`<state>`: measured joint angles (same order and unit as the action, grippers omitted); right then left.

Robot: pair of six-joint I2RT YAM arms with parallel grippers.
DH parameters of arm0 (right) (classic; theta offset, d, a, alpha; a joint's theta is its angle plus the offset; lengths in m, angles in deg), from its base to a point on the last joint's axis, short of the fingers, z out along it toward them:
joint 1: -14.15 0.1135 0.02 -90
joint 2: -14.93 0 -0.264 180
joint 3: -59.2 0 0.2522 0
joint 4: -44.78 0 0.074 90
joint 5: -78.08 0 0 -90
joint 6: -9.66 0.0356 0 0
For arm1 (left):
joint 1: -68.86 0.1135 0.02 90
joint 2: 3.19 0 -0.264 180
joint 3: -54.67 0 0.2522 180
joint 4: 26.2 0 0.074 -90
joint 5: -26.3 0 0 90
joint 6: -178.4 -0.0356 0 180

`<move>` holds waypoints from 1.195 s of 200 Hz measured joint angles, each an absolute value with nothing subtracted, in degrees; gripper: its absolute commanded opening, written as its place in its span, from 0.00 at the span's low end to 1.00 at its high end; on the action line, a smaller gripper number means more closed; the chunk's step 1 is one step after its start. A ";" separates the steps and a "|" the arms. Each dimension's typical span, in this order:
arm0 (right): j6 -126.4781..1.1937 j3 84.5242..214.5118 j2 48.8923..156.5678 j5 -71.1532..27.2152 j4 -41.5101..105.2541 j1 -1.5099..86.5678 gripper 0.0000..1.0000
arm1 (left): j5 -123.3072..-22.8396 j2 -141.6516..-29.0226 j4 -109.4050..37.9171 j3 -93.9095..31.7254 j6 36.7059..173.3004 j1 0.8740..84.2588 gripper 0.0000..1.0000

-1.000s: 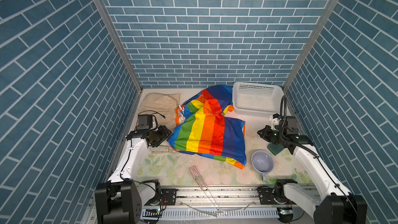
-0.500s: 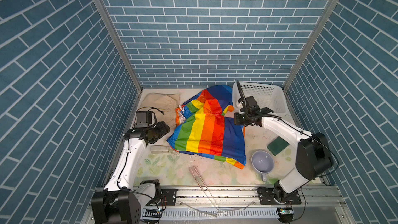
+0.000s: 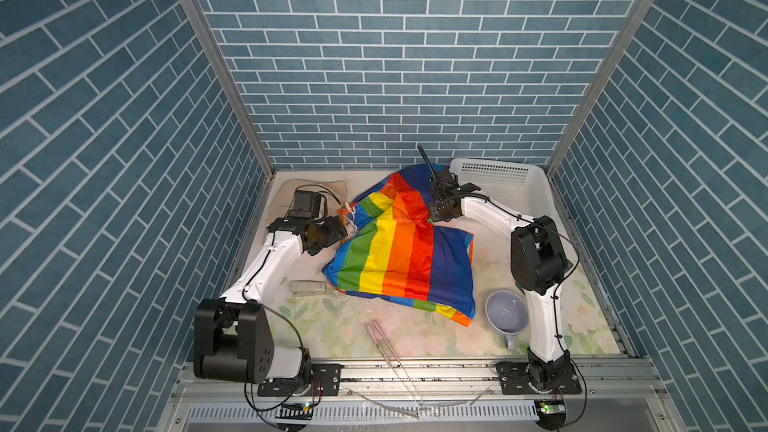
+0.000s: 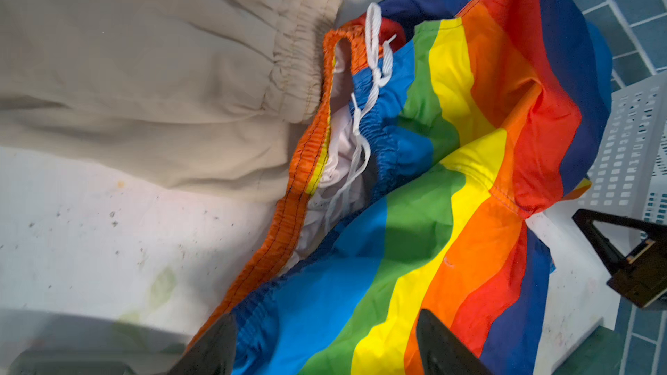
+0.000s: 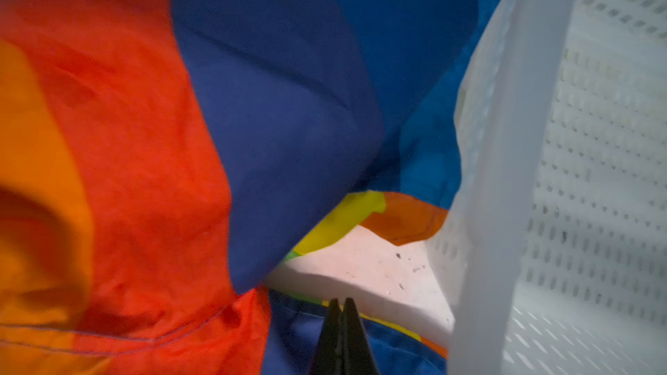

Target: Fold and stack the shorts

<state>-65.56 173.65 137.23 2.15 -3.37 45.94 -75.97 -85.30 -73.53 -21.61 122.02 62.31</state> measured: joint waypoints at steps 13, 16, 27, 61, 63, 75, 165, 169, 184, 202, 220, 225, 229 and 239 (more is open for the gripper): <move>-65.75 173.65 137.21 3.04 -3.55 45.04 0.02 | -75.10 -87.81 -73.44 -23.86 121.70 61.74 0.82; -65.80 173.65 137.21 3.07 -3.52 44.80 0.02 | -74.99 -88.36 -73.44 -24.35 121.63 61.61 0.82; -65.82 173.65 137.21 3.53 -3.70 43.95 0.03 | -74.62 -90.33 -73.37 -25.88 121.35 61.37 0.82; -65.80 173.43 136.95 4.31 -3.83 40.95 0.05 | -73.94 -94.87 -72.19 -28.00 121.41 61.20 0.83; -65.80 173.41 136.95 4.31 -3.83 40.84 0.05 | -73.96 -95.00 -72.17 -28.04 121.41 61.20 0.83; -65.80 172.77 136.49 4.27 -3.63 39.80 0.05 | -73.92 -96.29 -72.02 -28.50 121.54 61.13 0.83; -60.05 166.96 132.88 -17.06 5.90 37.26 0.39 | -71.43 -104.08 -70.86 -34.27 122.18 60.93 0.81; -59.11 166.83 132.88 -17.70 6.31 37.28 0.41 | -71.28 -104.38 -70.84 -34.55 122.20 60.93 0.81; -56.81 166.81 133.01 -19.07 7.65 37.52 0.48 | -70.82 -105.74 -70.86 -35.95 122.24 60.93 0.81; -54.04 166.81 133.34 -19.73 9.29 37.59 0.55 | -70.45 -107.66 -70.84 -38.29 122.35 60.93 0.81; -52.14 166.79 134.19 -19.71 10.68 37.59 0.58 | -70.25 -109.32 -70.60 -40.32 122.46 60.89 0.82; -51.85 166.76 134.52 -19.66 10.97 37.59 0.59 | -70.18 -109.89 -70.55 -40.91 122.48 60.85 0.82; -51.48 166.74 134.80 -19.62 11.14 37.59 0.60 | -70.14 -110.30 -70.47 -41.31 122.50 60.82 0.82; -50.91 166.65 135.52 -19.25 11.45 37.59 0.61 | -70.10 -111.38 -70.33 -42.05 122.50 60.74 0.83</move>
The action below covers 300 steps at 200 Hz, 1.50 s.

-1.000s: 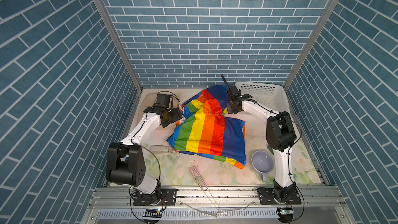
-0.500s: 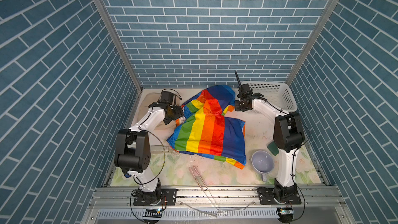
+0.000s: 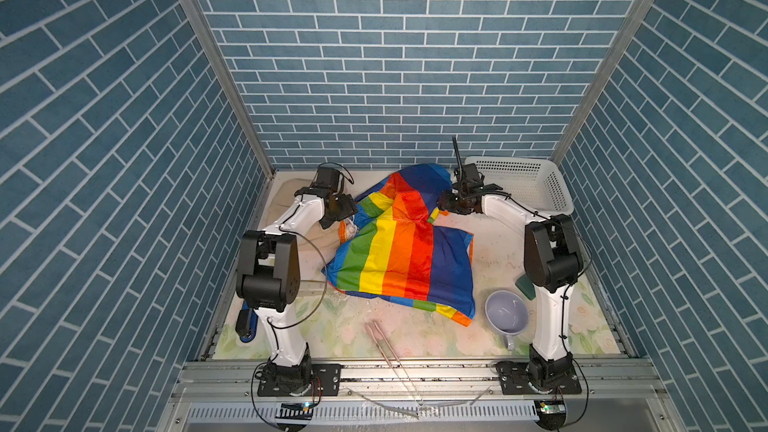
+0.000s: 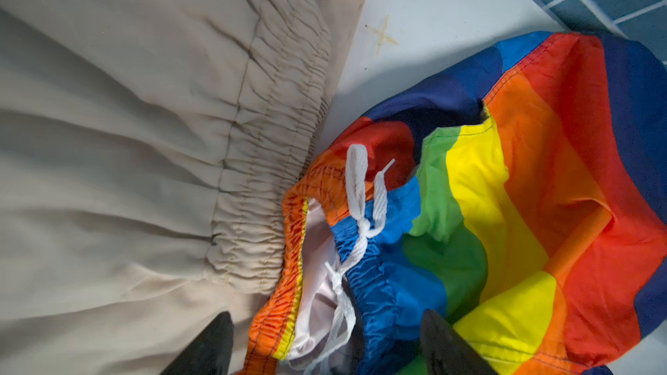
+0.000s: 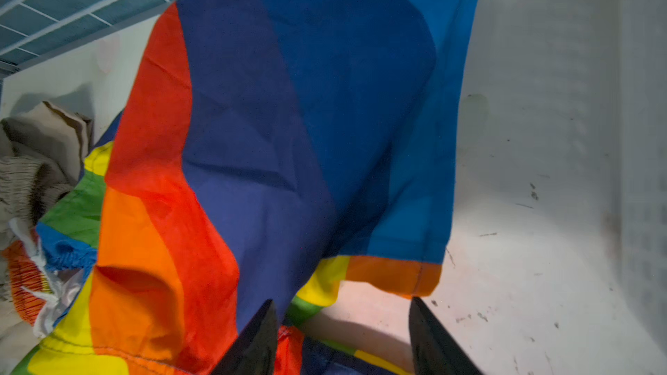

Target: Fold and stack the shorts

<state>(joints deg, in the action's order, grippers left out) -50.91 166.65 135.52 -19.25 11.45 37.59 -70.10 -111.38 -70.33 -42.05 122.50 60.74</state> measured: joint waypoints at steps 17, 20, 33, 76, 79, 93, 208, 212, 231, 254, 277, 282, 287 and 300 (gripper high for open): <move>-50.10 166.63 136.68 -18.77 11.54 37.59 0.61 | -69.94 -113.17 -69.96 -42.62 122.50 60.58 0.83; -50.08 166.63 136.90 -18.72 11.54 37.59 0.61 | -69.92 -113.50 -69.96 -42.64 122.53 60.56 0.83; -49.80 166.63 137.58 -18.53 11.56 37.61 0.59 | -69.90 -114.83 -69.74 -42.68 122.59 60.45 0.83; -48.70 166.79 141.12 -18.27 12.19 37.85 0.00 | -70.18 -117.58 -68.32 -43.01 122.66 59.91 0.80; -48.62 166.79 141.29 -18.24 12.21 37.87 0.00 | -70.20 -117.69 -68.37 -43.21 122.66 59.86 0.79; -48.20 166.79 141.93 -18.22 12.21 37.89 0.00 | -70.38 -118.65 -68.28 -44.39 122.46 59.69 0.63; -61.18 159.77 126.50 -0.98 10.90 39.55 0.00 | -68.85 -117.21 -72.80 -49.35 120.25 59.80 0.00; -61.84 159.29 125.84 -0.21 10.92 39.64 0.00 | -68.85 -116.97 -73.04 -49.79 120.08 59.86 0.00; -64.53 157.37 123.98 2.61 11.06 39.82 0.00 | -68.85 -115.55 -73.85 -51.36 119.58 60.65 0.00; -66.98 154.39 123.28 4.71 11.60 39.88 0.00 | -68.89 -113.56 -74.49 -51.60 119.40 62.81 0.00; -67.98 151.09 123.26 5.03 12.21 40.36 0.00 | -68.83 -112.45 -74.92 -51.58 119.42 66.29 0.00; -68.05 150.31 123.26 4.99 12.34 40.45 0.00 | -68.85 -112.38 -74.90 -51.56 119.42 67.12 0.00; -68.20 149.65 123.26 4.95 12.50 40.58 0.00 | -68.85 -112.38 -74.88 -51.51 119.44 67.82 0.00; -68.20 147.97 123.28 4.55 12.87 41.22 0.00 | -68.87 -112.38 -74.86 -50.95 119.51 69.48 0.00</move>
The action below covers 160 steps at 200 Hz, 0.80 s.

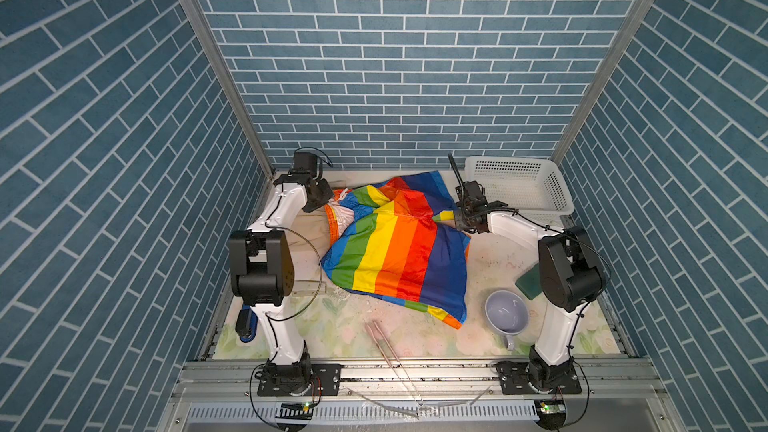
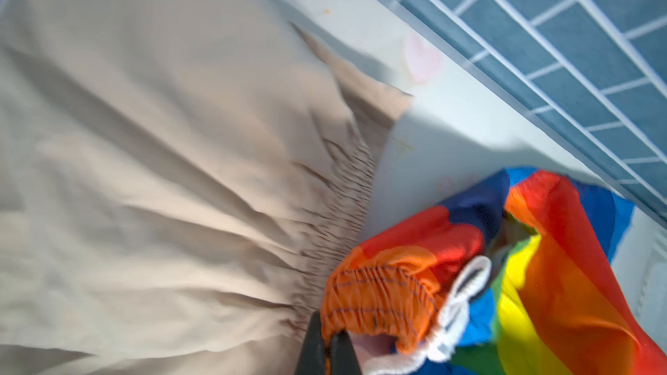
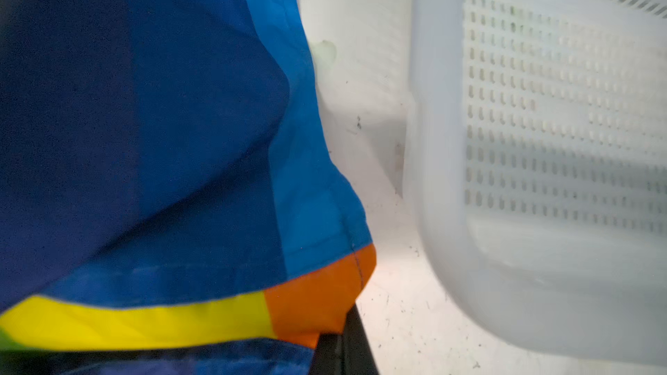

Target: Fold and stack the shorts

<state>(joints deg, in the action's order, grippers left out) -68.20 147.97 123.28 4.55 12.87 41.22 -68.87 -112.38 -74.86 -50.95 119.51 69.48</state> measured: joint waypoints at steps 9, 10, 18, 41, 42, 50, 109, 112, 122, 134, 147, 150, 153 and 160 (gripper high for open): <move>-68.16 147.27 123.50 4.20 13.15 41.57 0.00 | -68.85 -112.40 -74.90 -50.42 119.55 70.29 0.00; -68.16 147.22 123.53 4.16 13.18 41.59 0.00 | -68.85 -112.40 -74.90 -50.38 119.55 70.33 0.00; -68.07 146.90 123.87 3.70 13.50 42.05 0.00 | -68.78 -112.51 -74.99 -50.09 119.55 70.81 0.00; -66.93 145.91 124.90 2.06 14.71 42.66 0.15 | -68.65 -113.54 -75.14 -50.11 119.49 71.25 0.05; -66.67 145.85 124.95 1.91 14.77 42.64 0.16 | -68.65 -113.58 -75.14 -50.11 119.49 71.25 0.07; -66.34 145.58 125.12 1.45 14.79 42.57 0.21 | -68.63 -114.15 -75.16 -50.11 119.29 71.25 0.23; -64.11 144.38 120.75 -3.01 14.77 42.26 0.25 | -68.43 -111.92 -74.62 -47.32 120.45 71.07 0.63; -64.05 144.36 119.98 -3.21 14.79 42.26 0.25 | -68.41 -111.38 -74.44 -46.84 120.52 71.01 0.63; -63.70 144.36 117.82 -3.82 14.88 42.26 0.25 | -68.17 -109.41 -74.03 -45.37 121.00 70.59 0.66; -63.33 144.36 115.31 -4.47 15.32 42.26 0.25 | -67.93 -106.94 -73.61 -44.08 121.13 69.48 0.69; -62.56 144.36 113.45 -5.17 15.86 42.26 0.25 | -67.78 -105.58 -73.00 -43.93 121.15 67.69 0.69; -62.34 144.36 113.21 -5.35 16.00 42.26 0.25 | -67.76 -105.45 -72.72 -43.93 121.17 67.14 0.67; -62.17 144.36 112.95 -5.55 16.13 42.26 0.25 | -67.76 -105.34 -72.43 -43.95 121.13 66.64 0.66; -61.99 144.32 112.68 -5.87 16.34 42.26 0.25 | -67.82 -105.36 -71.95 -43.97 121.11 65.65 0.61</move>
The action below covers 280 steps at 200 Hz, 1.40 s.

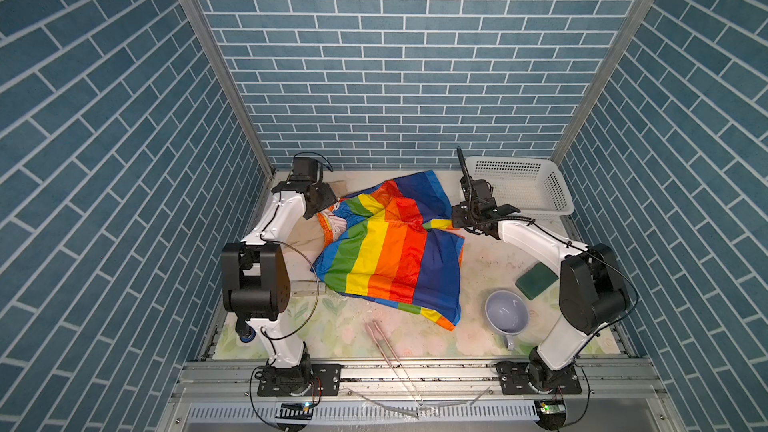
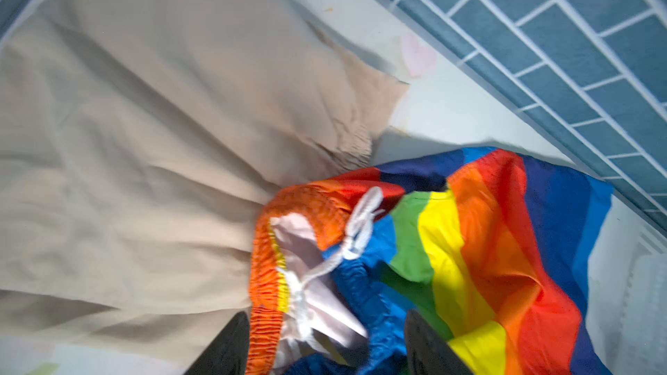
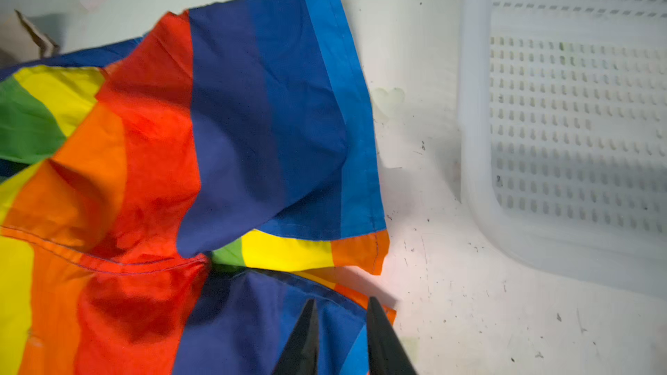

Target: Fold and stack the shorts

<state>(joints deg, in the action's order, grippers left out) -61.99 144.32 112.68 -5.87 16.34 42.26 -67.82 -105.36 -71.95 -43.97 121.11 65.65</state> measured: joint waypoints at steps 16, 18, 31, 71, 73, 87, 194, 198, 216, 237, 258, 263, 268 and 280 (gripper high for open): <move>-61.38 143.75 112.64 -6.51 16.76 42.26 0.25 | -68.48 -106.17 -70.92 -43.60 121.56 63.93 0.55; -61.23 143.60 112.64 -6.62 16.78 42.26 0.25 | -68.63 -106.35 -70.60 -43.40 121.91 63.77 0.54; -61.07 142.50 112.64 -6.83 16.67 42.26 0.25 | -69.13 -107.18 -69.42 -41.94 122.22 63.45 0.54; -61.03 140.60 112.64 -7.45 16.41 42.26 0.25 | -69.92 -111.31 -67.86 -39.43 123.66 63.80 0.53; -61.03 140.60 112.64 -7.45 16.41 42.26 0.25 | -69.96 -111.51 -67.71 -39.40 123.77 63.80 0.53; -61.03 140.51 112.64 -7.60 16.50 42.26 0.25 | -70.27 -112.40 -66.92 -39.36 124.17 63.77 0.51; -60.14 139.44 114.61 -9.26 16.74 42.26 0.26 | -74.38 -110.54 -59.54 -36.17 127.66 62.11 0.25; -60.00 139.44 114.61 -9.39 16.76 42.26 0.26 | -74.36 -110.41 -59.47 -36.17 127.68 62.11 0.24; -59.59 139.29 114.61 -9.65 16.83 42.26 0.26 | -74.27 -109.95 -58.92 -36.17 127.99 62.13 0.21; -59.59 138.68 114.61 -9.65 16.89 42.26 0.26 | -74.25 -109.93 -58.44 -36.17 128.32 62.11 0.21; -59.57 137.93 114.61 -9.65 16.85 42.26 0.26 | -74.01 -109.95 -58.07 -36.19 128.30 62.13 0.34; -59.59 137.76 114.61 -9.65 16.87 42.26 0.26 | -73.99 -109.95 -58.01 -36.21 128.76 62.13 0.37; -59.57 137.61 114.61 -9.65 16.87 42.26 0.26 | -73.99 -109.98 -57.96 -36.21 128.71 62.11 0.39; -59.59 137.41 114.61 -9.65 16.76 42.26 0.26 | -73.79 -110.15 -57.61 -36.21 128.60 62.11 0.45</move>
<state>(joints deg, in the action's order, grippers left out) -59.59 137.41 114.61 -9.65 16.76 42.26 -73.79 -110.15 -57.61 -36.21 128.60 62.11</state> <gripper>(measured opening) 0.260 0.403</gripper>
